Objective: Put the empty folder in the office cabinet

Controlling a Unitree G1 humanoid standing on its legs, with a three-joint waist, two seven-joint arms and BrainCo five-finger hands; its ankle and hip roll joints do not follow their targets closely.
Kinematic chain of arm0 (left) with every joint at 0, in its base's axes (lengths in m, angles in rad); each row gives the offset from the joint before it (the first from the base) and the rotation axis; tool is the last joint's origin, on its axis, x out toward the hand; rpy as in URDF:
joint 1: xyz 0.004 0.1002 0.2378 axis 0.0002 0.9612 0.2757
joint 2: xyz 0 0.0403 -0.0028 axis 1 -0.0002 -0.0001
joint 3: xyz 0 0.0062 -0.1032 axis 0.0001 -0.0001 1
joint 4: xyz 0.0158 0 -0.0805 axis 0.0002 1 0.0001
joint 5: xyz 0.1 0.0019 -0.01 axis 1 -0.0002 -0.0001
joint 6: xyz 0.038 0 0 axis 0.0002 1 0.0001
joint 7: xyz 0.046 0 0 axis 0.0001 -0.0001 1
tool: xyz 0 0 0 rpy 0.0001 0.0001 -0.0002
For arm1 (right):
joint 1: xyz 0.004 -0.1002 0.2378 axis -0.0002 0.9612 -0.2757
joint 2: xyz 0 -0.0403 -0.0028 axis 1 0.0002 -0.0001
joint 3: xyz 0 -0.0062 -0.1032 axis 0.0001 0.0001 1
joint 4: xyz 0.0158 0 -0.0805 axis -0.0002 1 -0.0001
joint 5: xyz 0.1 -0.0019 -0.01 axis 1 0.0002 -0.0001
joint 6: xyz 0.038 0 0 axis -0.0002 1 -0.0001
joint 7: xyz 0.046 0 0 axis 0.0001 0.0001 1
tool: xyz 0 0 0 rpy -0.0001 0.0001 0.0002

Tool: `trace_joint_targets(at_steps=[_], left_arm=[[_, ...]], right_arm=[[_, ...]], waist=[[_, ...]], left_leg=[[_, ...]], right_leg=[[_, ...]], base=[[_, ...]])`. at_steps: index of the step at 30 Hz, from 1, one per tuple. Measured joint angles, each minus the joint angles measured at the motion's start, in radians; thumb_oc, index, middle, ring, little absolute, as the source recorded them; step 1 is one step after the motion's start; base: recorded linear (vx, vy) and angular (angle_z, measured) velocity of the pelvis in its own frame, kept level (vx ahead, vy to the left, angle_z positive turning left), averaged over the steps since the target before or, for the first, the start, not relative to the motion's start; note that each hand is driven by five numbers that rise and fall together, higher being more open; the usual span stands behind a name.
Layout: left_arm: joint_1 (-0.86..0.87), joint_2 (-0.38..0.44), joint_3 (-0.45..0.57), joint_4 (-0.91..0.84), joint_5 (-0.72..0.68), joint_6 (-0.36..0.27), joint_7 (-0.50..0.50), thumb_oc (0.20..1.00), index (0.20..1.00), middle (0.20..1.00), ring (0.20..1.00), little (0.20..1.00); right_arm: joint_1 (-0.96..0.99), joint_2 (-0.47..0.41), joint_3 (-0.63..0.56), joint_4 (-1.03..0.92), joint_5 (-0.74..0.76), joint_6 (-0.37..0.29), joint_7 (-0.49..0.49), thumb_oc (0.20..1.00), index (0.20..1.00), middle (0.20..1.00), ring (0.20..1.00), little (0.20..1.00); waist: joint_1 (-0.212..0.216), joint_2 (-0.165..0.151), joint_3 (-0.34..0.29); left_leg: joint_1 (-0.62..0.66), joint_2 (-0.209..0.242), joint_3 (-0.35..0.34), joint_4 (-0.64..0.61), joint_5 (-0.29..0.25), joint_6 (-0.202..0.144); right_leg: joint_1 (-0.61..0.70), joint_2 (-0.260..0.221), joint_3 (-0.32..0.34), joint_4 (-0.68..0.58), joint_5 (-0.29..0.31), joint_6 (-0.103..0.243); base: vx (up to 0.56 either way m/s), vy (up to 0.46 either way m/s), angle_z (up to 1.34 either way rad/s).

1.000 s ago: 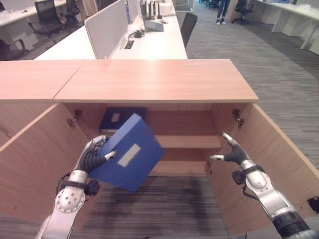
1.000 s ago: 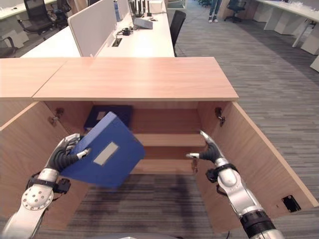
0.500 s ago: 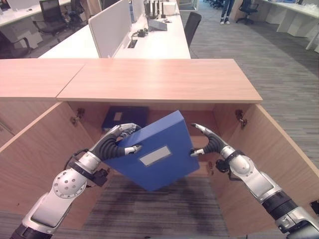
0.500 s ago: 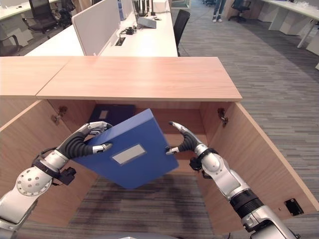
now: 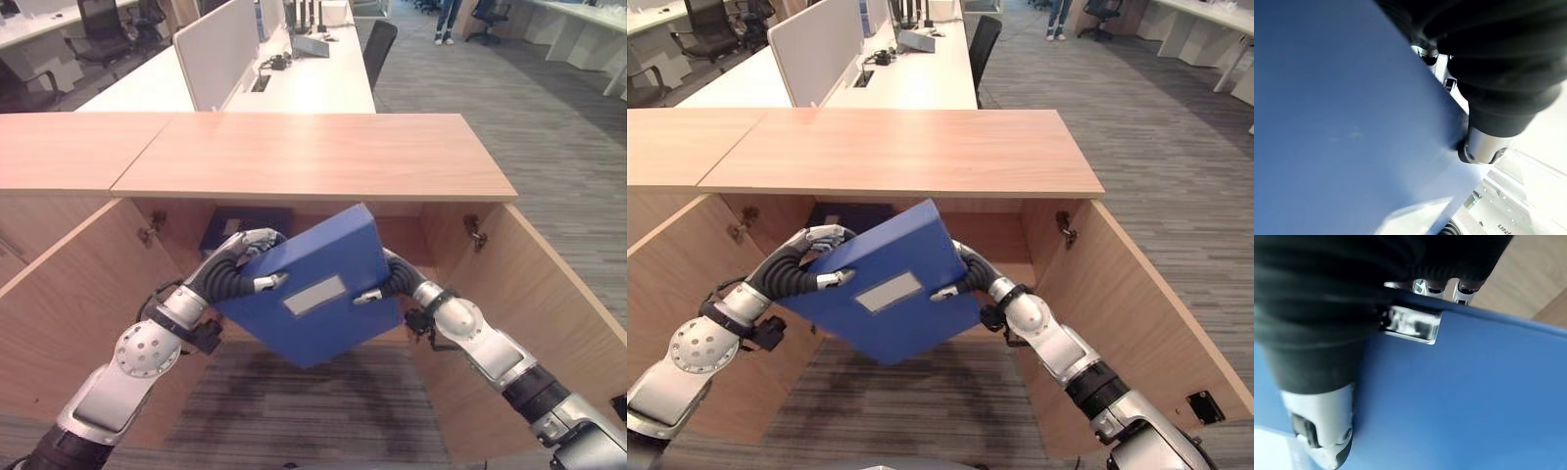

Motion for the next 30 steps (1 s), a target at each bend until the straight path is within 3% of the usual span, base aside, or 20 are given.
trace_joint_targets(at_steps=[7,8,9,21,22,24,25,30], left_arm=[[-0.11,-0.028,-0.059,0.004,0.117,0.011,0.039,0.2,0.2,0.2,0.2,0.2],[-0.117,-0.029,-0.066,0.004,0.121,0.011,0.041,0.2,0.2,0.2,0.2,0.2],[-0.123,-0.032,-0.072,0.004,0.126,0.014,0.042,0.2,0.2,0.2,0.2,0.2],[-0.142,-0.02,-0.101,0.039,0.134,0.032,0.012,0.2,0.2,0.2,0.2,0.2],[-0.142,-0.02,-0.101,0.039,0.134,0.038,0.008,0.291,0.291,0.291,0.291,0.291],[-0.142,-0.019,-0.1,0.041,0.132,0.04,0.002,0.718,0.718,0.718,0.718,0.718],[-0.142,-0.019,-0.1,0.041,0.129,0.04,0.0,1.0,1.0,1.0,1.0,1.0],[-0.134,-0.033,-0.099,0.075,0.075,0.04,-0.026,1.0,1.0,1.0,1.0,1.0]], right_arm=[[-0.043,-0.03,0.013,0.036,0.168,0.023,0.034,1.0,1.0,1.0,1.0,1.0],[-0.043,-0.036,0.016,0.037,0.188,0.024,0.044,0.511,0.511,0.511,0.511,0.511],[-0.043,-0.034,0.017,0.047,0.218,0.024,0.047,0.225,0.225,0.225,0.225,0.225],[-0.021,0.037,0.047,0.168,0.3,0.009,0.115,0.2,0.2,0.2,0.2,0.2],[-0.021,0.036,0.049,0.168,0.3,0.013,0.125,0.2,0.2,0.2,0.2,0.2],[-0.021,0.031,0.054,0.168,0.301,0.015,0.139,0.2,0.2,0.2,0.2,0.2],[-0.021,0.031,0.055,0.169,0.301,0.017,0.143,0.2,0.2,0.2,0.2,0.2],[0.014,0.043,0.08,0.198,0.301,0.023,0.186,0.2,0.2,0.2,0.2,0.2]], waist=[[0.001,-0.023,0.009],[-0.002,-0.027,0.008],[-0.003,-0.03,0.006],[0.0,-0.043,-0.002],[0.0,-0.043,-0.002],[0.001,-0.044,-0.002],[0.001,-0.044,-0.002],[0.002,-0.044,-0.004]], left_leg=[[0.001,0.0,0.0,0.0,0.0,0.0],[0.001,-0.001,0.0,0.0,0.0,0.0],[0.001,-0.001,0.001,0.0,0.0,0.0],[0.003,-0.001,0.0,0.0,0.001,-0.002],[0.003,-0.001,0.0,0.0,0.001,-0.002],[0.003,-0.001,-0.002,0.0,0.001,-0.002],[0.004,-0.001,-0.002,0.0,0.001,-0.002],[0.005,0.0,-0.004,0.0,0.002,-0.003]], right_leg=[[0.001,0.0,0.0,0.0,0.0,0.0],[0.0,-0.001,0.0,0.0,0.0,0.0],[-0.001,-0.001,0.0,0.0,0.0,0.0],[0.004,-0.001,-0.001,0.0,0.0,0.0],[0.003,-0.001,-0.001,0.0,0.0,0.0],[0.005,-0.001,-0.003,0.0,0.0,0.0],[0.005,-0.001,-0.004,0.0,0.0,0.0],[0.008,-0.001,-0.009,0.0,0.0,0.0]], base=[[0.0,0.0,0.0],[0.0,0.0,0.0],[0.0,0.0,0.0],[0.0,0.0,0.0],[0.0,0.0,0.0],[0.0,0.0,0.0],[0.0,0.0,0.0],[0.0,0.0,0.0]])
